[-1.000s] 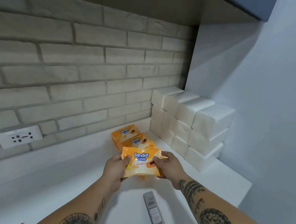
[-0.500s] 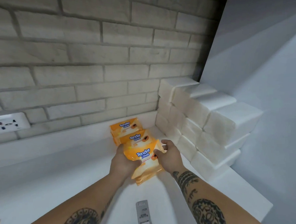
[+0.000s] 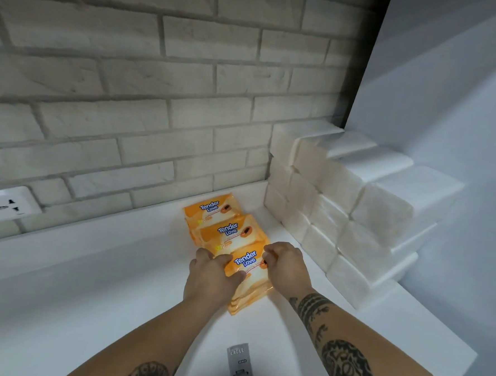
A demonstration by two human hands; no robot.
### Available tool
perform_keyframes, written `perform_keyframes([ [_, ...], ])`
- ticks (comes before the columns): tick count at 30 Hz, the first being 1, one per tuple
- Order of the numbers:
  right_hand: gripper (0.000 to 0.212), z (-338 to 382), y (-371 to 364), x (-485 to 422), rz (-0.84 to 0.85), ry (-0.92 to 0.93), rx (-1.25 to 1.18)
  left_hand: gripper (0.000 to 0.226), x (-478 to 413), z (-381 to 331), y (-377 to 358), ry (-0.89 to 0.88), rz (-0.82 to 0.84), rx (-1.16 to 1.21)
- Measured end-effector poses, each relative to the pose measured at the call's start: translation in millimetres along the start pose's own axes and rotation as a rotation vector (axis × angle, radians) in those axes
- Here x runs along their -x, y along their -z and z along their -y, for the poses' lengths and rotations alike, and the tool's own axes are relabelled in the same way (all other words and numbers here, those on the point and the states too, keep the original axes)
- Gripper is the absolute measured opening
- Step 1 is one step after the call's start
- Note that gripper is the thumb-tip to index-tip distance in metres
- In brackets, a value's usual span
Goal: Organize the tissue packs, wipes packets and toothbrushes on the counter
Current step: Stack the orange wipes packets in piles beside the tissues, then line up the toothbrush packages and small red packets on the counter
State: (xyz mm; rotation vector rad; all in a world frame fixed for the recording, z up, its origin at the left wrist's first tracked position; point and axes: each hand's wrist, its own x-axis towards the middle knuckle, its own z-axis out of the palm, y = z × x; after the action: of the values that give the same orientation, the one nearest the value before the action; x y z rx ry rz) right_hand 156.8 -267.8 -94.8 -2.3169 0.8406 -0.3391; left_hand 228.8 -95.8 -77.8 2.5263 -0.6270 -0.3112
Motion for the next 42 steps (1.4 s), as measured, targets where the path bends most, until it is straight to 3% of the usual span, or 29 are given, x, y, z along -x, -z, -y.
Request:
perform_keyframes([
  [7,0.03,-2,-2,-2,0.002,0.037,-0.043,0.063,-4,-1,-6,-0.026,-0.014,-0.148],
  [14,0.04,-7,-1,3,-0.01,0.082,-0.05,0.06,-1,4,-5,-0.126,-0.069,-0.13],
  [19,0.055,-6,-3,11,0.057,0.049,-0.057,0.064,5,7,-8,-0.157,0.06,-0.069],
  [30,0.053,6,7,18,-0.011,0.028,0.016,0.064,20,15,11,-0.139,0.063,-0.015],
  [42,0.043,102,-13,92,-0.057,0.162,0.139,0.054,66,119,87,0.002,0.001,0.035],
])
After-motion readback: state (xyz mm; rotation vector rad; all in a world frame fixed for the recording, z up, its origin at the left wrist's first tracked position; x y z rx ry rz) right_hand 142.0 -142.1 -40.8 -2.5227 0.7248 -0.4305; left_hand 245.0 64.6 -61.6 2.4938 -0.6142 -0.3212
